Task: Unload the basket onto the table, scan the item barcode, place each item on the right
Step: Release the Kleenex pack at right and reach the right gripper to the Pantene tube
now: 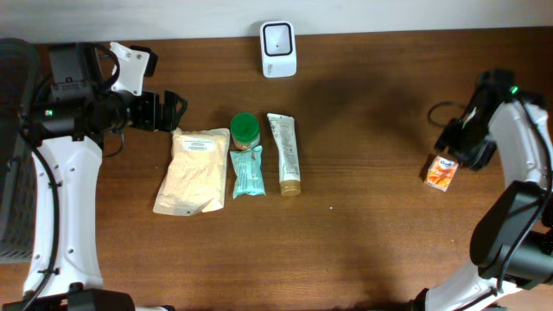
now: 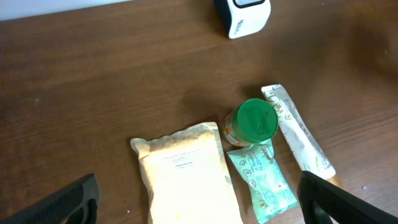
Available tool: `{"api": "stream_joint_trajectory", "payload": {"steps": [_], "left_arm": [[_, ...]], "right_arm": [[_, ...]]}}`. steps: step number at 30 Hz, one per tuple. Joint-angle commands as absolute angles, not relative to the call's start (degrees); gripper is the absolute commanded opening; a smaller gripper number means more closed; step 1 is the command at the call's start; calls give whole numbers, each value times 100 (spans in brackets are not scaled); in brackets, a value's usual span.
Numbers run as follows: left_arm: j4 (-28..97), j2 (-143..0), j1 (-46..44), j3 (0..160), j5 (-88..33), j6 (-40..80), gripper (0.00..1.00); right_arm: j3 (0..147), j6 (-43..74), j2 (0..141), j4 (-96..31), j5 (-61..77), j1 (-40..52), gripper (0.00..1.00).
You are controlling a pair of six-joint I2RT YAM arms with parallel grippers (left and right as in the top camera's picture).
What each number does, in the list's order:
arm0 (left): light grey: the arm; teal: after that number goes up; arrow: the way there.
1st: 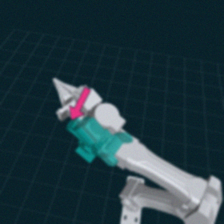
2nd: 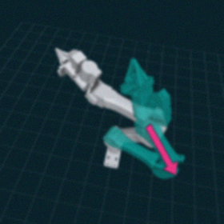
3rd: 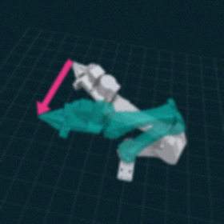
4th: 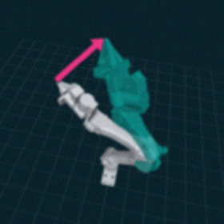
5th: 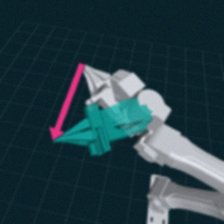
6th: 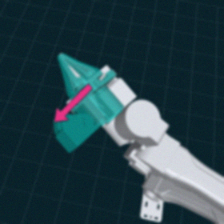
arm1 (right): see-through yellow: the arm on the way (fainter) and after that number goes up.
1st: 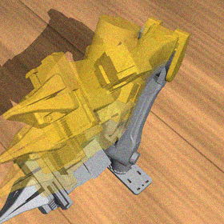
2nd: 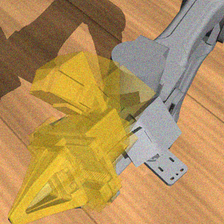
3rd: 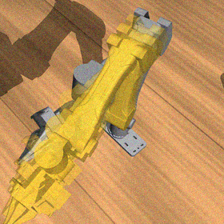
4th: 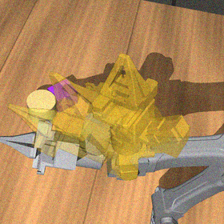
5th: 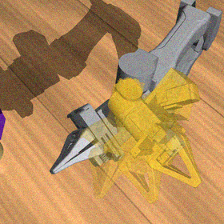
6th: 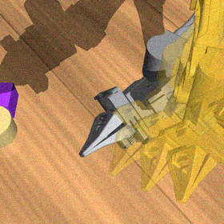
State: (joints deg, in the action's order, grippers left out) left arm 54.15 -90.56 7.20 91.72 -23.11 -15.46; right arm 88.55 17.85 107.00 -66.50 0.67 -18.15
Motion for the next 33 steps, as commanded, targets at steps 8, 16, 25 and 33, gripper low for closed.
{"api": "stream_joint_trajectory", "payload": {"steps": [8, 16, 25, 33], "left_arm": [[5411, -9096, 757, 9198, -2309, -1636, 99], [5411, -9096, 757, 9198, -2309, -1636, 99], [5411, -9094, 757, 9198, -2309, -1636, 99], [5411, -9094, 757, 9198, -2309, -1636, 99]], "right_arm": [[9935, 998, 10781, -6766, 2082, -460, 42], [9317, 2338, 11793, -4956, 2333, 1684, 4], [9319, 3052, 12969, -4156, 2379, 2517, 4], [9515, 2762, 12842, -4222, 2390, 2272, 13]]}}
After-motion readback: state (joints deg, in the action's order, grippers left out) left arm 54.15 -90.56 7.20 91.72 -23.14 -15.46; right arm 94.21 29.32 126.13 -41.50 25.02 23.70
